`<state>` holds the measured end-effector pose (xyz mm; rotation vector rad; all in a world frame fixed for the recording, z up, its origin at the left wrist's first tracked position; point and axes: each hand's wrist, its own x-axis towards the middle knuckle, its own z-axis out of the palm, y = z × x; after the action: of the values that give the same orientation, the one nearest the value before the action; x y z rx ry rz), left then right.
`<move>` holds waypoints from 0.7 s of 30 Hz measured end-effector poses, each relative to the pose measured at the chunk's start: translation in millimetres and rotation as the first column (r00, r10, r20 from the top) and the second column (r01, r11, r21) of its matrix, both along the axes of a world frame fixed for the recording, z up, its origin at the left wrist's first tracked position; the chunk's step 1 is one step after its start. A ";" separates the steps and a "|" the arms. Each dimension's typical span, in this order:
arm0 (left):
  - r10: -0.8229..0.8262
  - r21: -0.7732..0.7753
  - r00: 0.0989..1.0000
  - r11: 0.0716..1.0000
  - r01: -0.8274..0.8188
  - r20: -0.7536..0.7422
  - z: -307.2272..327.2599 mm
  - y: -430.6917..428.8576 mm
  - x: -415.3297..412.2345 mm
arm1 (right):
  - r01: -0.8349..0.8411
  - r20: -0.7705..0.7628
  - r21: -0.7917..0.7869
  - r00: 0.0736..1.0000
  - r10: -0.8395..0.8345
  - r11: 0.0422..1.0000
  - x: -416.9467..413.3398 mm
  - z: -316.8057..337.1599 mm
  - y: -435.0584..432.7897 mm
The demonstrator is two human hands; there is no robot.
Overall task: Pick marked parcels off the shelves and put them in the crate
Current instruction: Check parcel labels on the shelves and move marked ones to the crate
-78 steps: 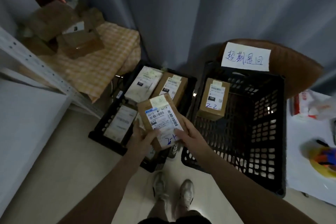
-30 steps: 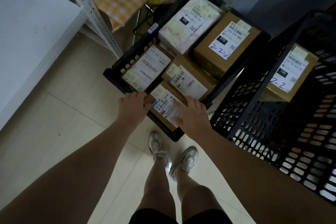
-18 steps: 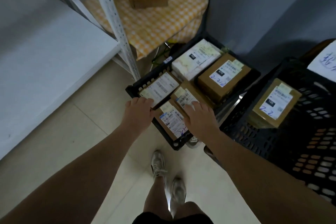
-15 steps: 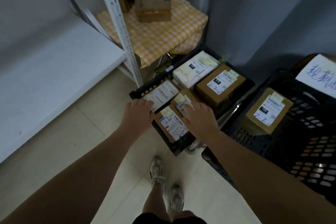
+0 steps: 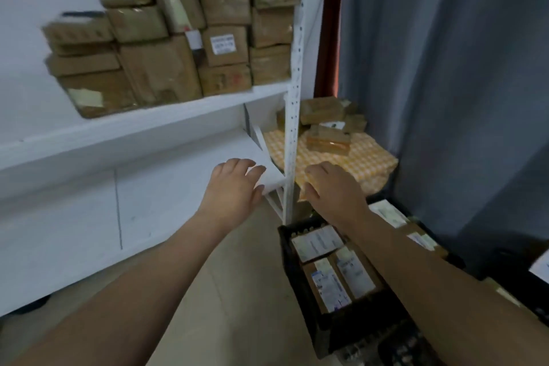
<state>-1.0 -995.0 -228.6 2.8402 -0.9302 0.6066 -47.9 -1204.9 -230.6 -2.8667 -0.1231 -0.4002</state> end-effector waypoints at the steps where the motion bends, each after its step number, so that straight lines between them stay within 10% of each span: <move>1: 0.022 -0.018 1.000 1.000 -0.022 0.012 10.0 10.9 0.7 | -0.019 0.029 0.018 0.999 0.019 1.000 4.5 11.0 12.7; 21: 0.266 -0.169 0.931 0.959 -0.228 0.251 123.0 298.2 110.8 | -0.283 0.343 0.137 0.912 0.223 0.949 159.8 116.3 314.2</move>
<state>109.8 -696.8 -105.6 2.8143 -0.5328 1.0677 111.8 -890.7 -114.3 -2.5354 -0.4869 -0.7809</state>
